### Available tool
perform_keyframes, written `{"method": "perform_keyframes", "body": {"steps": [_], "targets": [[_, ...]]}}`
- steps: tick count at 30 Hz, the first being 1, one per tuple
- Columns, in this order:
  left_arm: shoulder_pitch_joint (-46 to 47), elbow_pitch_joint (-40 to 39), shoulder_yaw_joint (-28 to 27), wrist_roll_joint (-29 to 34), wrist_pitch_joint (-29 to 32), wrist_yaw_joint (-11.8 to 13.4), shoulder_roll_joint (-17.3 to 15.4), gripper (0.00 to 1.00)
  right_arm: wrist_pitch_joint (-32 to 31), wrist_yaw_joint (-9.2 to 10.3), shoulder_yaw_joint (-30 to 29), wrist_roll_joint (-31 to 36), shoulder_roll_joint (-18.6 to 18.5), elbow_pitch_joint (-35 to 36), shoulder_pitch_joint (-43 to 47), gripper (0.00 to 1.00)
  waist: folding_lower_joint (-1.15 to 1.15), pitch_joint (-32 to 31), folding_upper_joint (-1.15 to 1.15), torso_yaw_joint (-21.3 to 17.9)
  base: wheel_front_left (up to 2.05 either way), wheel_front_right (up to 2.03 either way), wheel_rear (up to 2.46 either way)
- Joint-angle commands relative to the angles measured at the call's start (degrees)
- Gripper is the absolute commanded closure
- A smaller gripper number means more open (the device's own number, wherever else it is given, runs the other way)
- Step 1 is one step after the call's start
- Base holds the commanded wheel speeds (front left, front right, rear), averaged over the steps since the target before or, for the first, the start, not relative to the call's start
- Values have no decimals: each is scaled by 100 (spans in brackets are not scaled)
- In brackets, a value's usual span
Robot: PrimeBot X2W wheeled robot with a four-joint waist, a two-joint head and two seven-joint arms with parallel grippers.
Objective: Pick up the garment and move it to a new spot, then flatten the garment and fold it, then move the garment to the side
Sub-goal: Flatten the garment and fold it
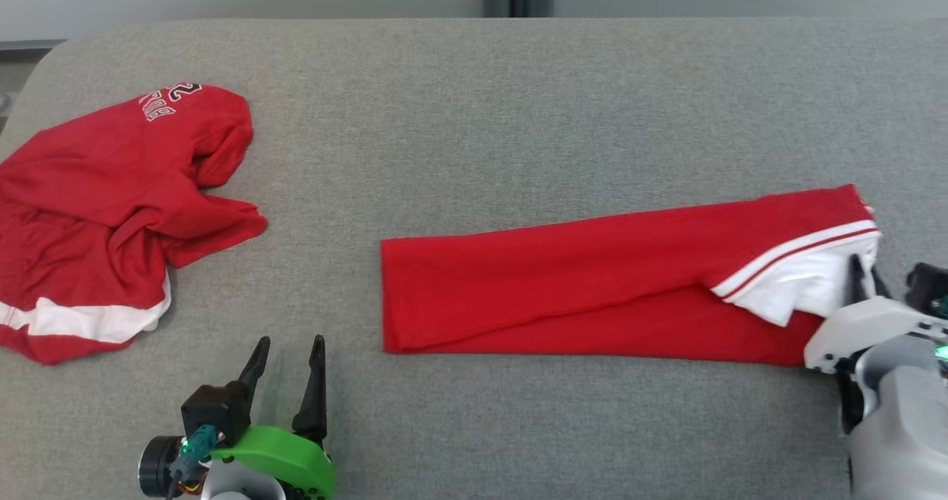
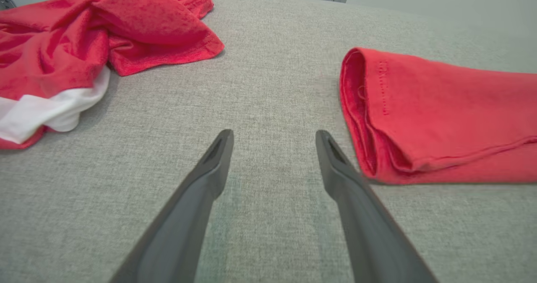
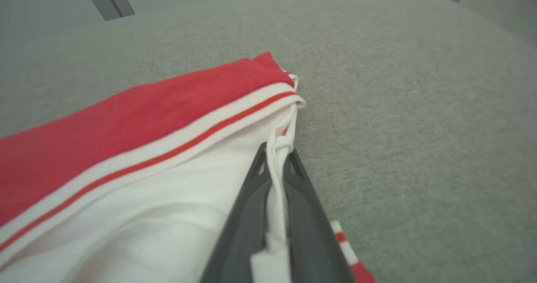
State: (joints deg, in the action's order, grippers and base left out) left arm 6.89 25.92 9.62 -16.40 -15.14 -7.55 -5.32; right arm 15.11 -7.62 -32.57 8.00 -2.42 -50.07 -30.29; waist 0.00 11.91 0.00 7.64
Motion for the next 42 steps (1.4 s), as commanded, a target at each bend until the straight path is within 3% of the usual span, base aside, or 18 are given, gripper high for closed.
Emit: {"method": "perform_keyframes", "body": {"steps": [1, 6, 11, 17, 21, 25, 33, 34, 35, 36, 39, 42], "targets": [[-12, -18, 13, 70, 4, 16, -11, 0, 4, 22, -68, -9, -70, 227, 71, 100, 0, -79, 0, -118, 0, 0, 0], [-61, -16, 64, 83, 4, 16, 21, 0, 6, 19, 301, -413, -65, 1041, 272, 100, 0, -144, 0, -284, 0, 0, 0], [-87, 18, 62, 92, 4, 16, 59, 0, 7, 18, 1635, -1506, -52, 1838, 506, 100, 0, -202, 0, -372, 0, 0, 0], [-68, 81, 94, 113, 4, 16, 109, 0, 7, 18, 3810, -2935, -55, 2479, 852, 100, 0, -293, 0, -269, 0, 0, 0], [-25, 123, 142, 103, 4, 16, 147, 0, 6, 17, 5124, -3645, -63, 2483, 790, 100, 0, -318, 0, -86, 0, 0, 0], [12, 177, 215, 80, 4, 16, 162, 0, 6, 17, 6061, -4199, -66, 2338, 545, 100, 0, -334, 0, 180, 0, 0, 0], [92, 240, 423, 84, 4, 16, 177, 0, 7, 16, 6884, -4817, -54, 1947, 139, 100, 0, -353, 0, 650, 0, 0, 0], [100, 245, 430, 85, 4, 16, 179, 0, 7, 16, 6946, -4892, -57, 1918, 107, 78, 0, -352, 0, 669, 0, 0, 0], [107, 252, 429, 92, 4, 16, 178, 0, 7, 16, 6972, -4962, -63, 1921, 71, 30, 0, -356, 0, 685, 0, 0, 0], [113, 253, 429, 106, 4, 16, 179, 0, 7, 16, 6972, -4998, -66, 1943, 41, 0, 0, -357, 0, 692, 0, 0, 0], [115, 245, 374, 123, 4, 16, 173, 0, 7, 16, 6772, -4899, -68, 1971, 44, 0, 0, -370, 0, 637, 0, 0, 0], [98, 203, 281, 164, 4, 16, 146, 0, 7, 16, 6345, -4355, -71, 1893, 90, 0, 0, -385, 0, 477, 0, 0, 0]]}}
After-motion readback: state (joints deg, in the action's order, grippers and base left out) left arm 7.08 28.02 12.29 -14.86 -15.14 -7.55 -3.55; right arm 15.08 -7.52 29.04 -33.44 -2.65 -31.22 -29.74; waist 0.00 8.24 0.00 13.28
